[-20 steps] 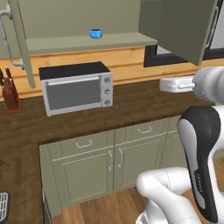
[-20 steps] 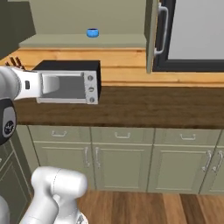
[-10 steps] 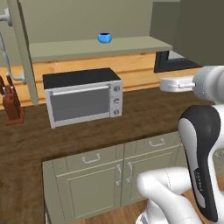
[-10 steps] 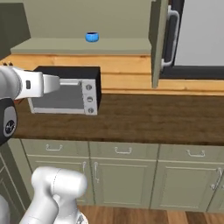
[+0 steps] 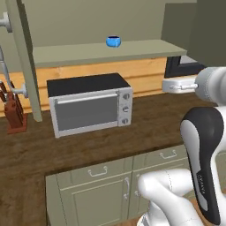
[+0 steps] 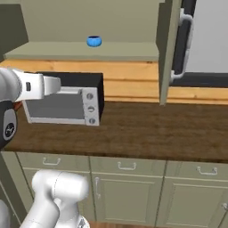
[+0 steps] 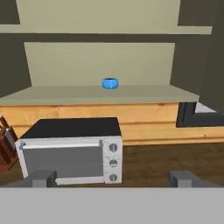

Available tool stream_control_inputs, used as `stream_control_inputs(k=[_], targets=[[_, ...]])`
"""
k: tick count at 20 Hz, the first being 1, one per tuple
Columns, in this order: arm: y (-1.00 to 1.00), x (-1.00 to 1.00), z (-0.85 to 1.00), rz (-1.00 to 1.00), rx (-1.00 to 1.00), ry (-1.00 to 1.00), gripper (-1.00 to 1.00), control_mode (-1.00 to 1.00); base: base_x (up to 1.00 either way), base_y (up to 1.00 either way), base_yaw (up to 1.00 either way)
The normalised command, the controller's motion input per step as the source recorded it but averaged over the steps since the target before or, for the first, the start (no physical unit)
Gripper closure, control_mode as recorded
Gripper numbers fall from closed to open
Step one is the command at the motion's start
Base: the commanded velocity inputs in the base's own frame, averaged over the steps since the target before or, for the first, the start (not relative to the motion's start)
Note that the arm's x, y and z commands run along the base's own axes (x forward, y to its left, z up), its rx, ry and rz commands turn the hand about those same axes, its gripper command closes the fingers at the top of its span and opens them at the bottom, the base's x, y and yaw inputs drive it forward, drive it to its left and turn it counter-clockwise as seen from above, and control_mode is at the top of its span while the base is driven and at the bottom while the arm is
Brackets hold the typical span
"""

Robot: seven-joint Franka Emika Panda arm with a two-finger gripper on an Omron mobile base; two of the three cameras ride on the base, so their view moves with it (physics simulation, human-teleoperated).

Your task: Gather all objects into one cabinet and sort the glasses and bowls to opposite sides.

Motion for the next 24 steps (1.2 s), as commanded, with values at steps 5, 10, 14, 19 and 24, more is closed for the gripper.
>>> stream_control_inputs(k=[5,10,14,19,24], targets=[[0.00,0.00,0.00,0.00,0.00,0.00,-1.00,1.00,0.55,0.00,0.04],[0.00,0.00,0.00,0.00,0.00,0.00,-1.00,1.00,0.44,0.00,0.03],[0.00,0.00,0.00,0.00,0.00,0.00,-1.00,1.00,0.24,0.00,0.04],[0.00,0.00,0.00,0.00,0.00,0.00,-1.00,1.00,0.00,0.00,0.05],[0.00,0.00,0.00,0.00,0.00,0.00,-1.00,1.00,0.00,0.00,0.00]])
